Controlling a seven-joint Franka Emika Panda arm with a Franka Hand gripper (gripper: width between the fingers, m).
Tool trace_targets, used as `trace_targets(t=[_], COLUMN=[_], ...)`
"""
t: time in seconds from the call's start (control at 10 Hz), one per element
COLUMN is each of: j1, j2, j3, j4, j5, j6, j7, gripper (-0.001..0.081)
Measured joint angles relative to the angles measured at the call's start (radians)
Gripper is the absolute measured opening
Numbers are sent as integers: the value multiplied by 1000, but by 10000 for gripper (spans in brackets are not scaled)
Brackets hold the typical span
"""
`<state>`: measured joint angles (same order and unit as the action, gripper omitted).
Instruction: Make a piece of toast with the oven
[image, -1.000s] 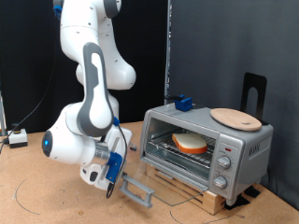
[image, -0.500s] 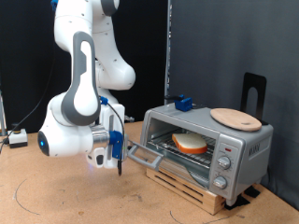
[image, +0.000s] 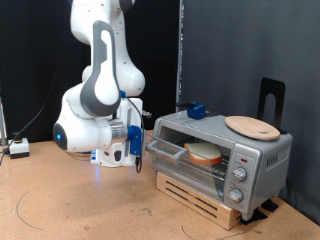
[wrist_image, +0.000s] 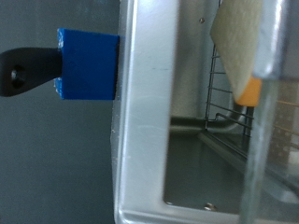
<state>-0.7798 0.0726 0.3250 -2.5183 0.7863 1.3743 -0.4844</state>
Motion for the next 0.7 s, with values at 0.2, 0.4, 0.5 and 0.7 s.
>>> trace_targets(t=[0.2,0.4,0.5,0.7], j1=[12,30,39,57], j2=[-72,-149,-191,-279], j3=[25,52,67,90], j4=[-47,-97,-124,-179], j5=[21,47,62,96], j6=[0,1,2,5], j7=[16,55,69,106], gripper=[809,809,809,809])
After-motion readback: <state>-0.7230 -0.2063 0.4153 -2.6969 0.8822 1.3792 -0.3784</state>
